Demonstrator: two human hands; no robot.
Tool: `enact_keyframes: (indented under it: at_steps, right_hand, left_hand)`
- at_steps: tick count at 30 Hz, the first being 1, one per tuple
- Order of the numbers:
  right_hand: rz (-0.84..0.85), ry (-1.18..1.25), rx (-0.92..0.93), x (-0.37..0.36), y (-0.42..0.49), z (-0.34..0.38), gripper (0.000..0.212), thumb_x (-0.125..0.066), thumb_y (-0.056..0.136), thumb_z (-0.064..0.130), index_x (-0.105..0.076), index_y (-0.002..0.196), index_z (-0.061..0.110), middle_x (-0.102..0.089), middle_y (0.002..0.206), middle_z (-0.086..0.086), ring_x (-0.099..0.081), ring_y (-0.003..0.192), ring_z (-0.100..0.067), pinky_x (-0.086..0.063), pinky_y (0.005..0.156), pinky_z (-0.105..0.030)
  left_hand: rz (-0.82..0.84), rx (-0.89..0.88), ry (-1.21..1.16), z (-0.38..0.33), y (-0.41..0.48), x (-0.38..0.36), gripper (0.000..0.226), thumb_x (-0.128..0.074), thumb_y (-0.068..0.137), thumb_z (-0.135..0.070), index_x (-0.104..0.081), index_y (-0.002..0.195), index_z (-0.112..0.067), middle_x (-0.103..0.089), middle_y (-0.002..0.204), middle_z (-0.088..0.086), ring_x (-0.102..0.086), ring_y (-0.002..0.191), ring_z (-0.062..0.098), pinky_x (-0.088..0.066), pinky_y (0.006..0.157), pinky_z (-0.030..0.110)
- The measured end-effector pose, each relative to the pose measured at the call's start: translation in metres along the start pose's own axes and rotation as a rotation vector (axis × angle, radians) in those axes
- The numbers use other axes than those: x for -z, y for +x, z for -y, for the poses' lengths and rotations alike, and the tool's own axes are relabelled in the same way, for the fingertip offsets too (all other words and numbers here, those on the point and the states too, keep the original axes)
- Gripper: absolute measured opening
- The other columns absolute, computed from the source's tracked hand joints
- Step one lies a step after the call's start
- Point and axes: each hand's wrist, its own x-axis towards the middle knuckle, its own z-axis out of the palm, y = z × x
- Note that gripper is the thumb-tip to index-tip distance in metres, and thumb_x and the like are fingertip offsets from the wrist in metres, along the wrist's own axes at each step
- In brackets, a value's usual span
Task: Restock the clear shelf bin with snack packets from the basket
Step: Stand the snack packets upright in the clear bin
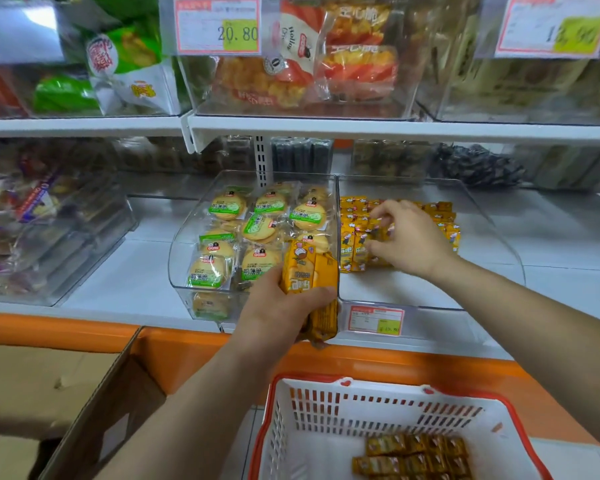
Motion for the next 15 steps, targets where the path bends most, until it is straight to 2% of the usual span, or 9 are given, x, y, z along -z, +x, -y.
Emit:
enact_keyframes:
  at_steps: [1,3,5,6,8,9,11,13,15]
  right_hand:
    - [0.02,0.13,0.004,0.01,-0.016,0.004,0.033,-0.078,0.08,0.026,-0.062,0.108,0.023,-0.065,0.095,0.003,-0.065,0.081,-0.017,-0.05,0.07,-0.03]
    - [0.167,0.505,-0.051,0.026,-0.054,0.014,0.02,-0.073,0.088,0.019,-0.063,0.105,0.019,-0.072,0.082,-0.004,-0.071,0.067,-0.021,-0.056,0.061,-0.032]
    - [0.32,0.796,-0.111,0.035,-0.088,0.023,0.018,-0.065,0.094,0.017,-0.063,0.112,0.022,-0.075,0.087,-0.008,-0.073,0.065,-0.026,-0.058,0.055,-0.033]
    - [0.358,0.858,-0.137,0.036,-0.101,0.026,0.02,-0.063,0.096,0.019,-0.063,0.115,0.025,-0.075,0.089,-0.007,-0.073,0.066,-0.025,-0.058,0.055,-0.033]
    - [0.391,0.93,-0.213,0.038,-0.118,0.03,0.024,-0.062,0.096,0.028,-0.062,0.12,0.031,-0.072,0.094,-0.009,-0.072,0.068,-0.022,-0.058,0.056,-0.034]
    - [0.406,0.953,-0.25,0.039,-0.123,0.031,0.029,-0.065,0.092,0.036,-0.061,0.12,0.032,-0.07,0.096,-0.011,-0.071,0.069,-0.021,-0.057,0.057,-0.034]
    - [0.41,0.947,-0.267,0.043,-0.128,0.029,0.046,-0.072,0.077,0.051,-0.062,0.116,0.031,-0.066,0.089,-0.009,-0.069,0.067,-0.02,-0.056,0.058,-0.035]
    - [0.396,0.89,-0.237,0.047,-0.129,0.024,0.056,-0.076,0.065,0.055,-0.061,0.11,0.026,-0.062,0.079,-0.01,-0.067,0.063,-0.02,-0.055,0.059,-0.034]
    - [0.405,0.915,-0.233,0.052,-0.129,0.017,0.053,-0.078,0.065,0.049,-0.06,0.106,0.021,-0.064,0.078,-0.012,-0.065,0.063,-0.021,-0.054,0.058,-0.033]
  left_hand:
    - [0.012,-0.002,0.003,0.0,-0.001,-0.002,0.036,-0.079,0.086,-0.015,-0.061,0.117,-0.013,-0.076,0.104,0.018,-0.076,0.086,0.036,-0.056,0.052,0.033]
    - [0.03,0.0,0.016,0.002,-0.003,-0.008,0.035,-0.079,0.086,-0.013,-0.062,0.116,-0.012,-0.076,0.101,0.019,-0.077,0.085,0.036,-0.057,0.052,0.034]
    - [0.052,0.0,0.044,0.005,-0.006,-0.015,0.034,-0.08,0.085,-0.014,-0.063,0.115,-0.012,-0.077,0.098,0.017,-0.077,0.085,0.035,-0.06,0.055,0.038]
    - [0.068,-0.007,0.066,0.008,-0.008,-0.019,0.034,-0.081,0.085,-0.015,-0.065,0.114,-0.014,-0.078,0.097,0.016,-0.077,0.086,0.035,-0.061,0.058,0.042]
    - [0.099,-0.032,0.124,0.012,-0.011,-0.028,0.031,-0.083,0.083,-0.017,-0.068,0.111,-0.017,-0.078,0.096,0.013,-0.077,0.087,0.034,-0.064,0.068,0.048]
    - [0.116,-0.051,0.151,0.014,-0.013,-0.032,0.029,-0.083,0.082,-0.018,-0.07,0.108,-0.02,-0.079,0.093,0.01,-0.077,0.086,0.03,-0.064,0.07,0.046]
    - [0.16,-0.092,0.187,0.016,-0.019,-0.04,0.028,-0.086,0.08,-0.021,-0.071,0.103,-0.024,-0.078,0.085,0.001,-0.076,0.077,0.018,-0.061,0.062,0.031]
    - [0.205,-0.11,0.197,0.016,-0.025,-0.048,0.033,-0.089,0.075,-0.027,-0.072,0.103,-0.022,-0.077,0.083,0.0,-0.073,0.071,0.011,-0.055,0.057,0.022]
    - [0.226,-0.078,0.161,0.016,-0.028,-0.054,0.04,-0.09,0.07,-0.032,-0.073,0.104,-0.019,-0.078,0.094,0.013,-0.074,0.08,0.02,-0.061,0.064,0.033]
